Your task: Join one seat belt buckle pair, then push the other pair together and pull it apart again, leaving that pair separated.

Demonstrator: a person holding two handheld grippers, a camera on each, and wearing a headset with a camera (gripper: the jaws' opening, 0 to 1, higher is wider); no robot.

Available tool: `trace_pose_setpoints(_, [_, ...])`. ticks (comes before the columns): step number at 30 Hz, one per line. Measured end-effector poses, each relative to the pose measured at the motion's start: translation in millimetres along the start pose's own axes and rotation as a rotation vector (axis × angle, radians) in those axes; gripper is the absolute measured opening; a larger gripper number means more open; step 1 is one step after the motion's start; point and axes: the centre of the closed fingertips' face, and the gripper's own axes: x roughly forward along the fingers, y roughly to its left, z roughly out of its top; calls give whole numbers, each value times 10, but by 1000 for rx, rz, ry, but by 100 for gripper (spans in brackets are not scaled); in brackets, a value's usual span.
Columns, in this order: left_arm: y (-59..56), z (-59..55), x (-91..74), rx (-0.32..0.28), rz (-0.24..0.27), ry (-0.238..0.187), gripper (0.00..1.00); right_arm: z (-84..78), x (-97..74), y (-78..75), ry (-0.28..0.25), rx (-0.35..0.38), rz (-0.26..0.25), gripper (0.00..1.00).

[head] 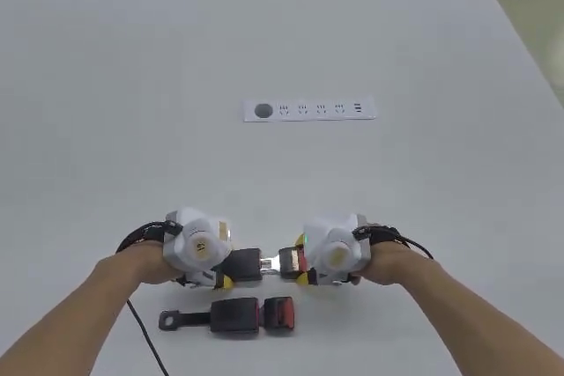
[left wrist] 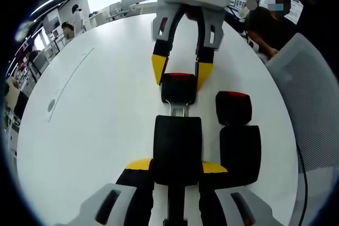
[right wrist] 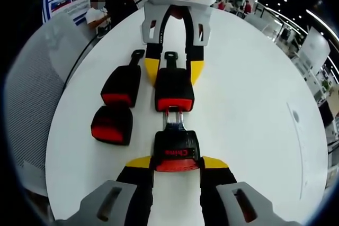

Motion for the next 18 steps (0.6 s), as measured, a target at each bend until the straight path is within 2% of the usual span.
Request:
trace_pose_setpoints(8, [11,-22,9,-4,2,1,33,-67,-44,12,15,-8,9,30])
trace_pose_setpoints(18, [-13,18,-21,2,1,3,33,-212,-128,-1,42,-8,13,30])
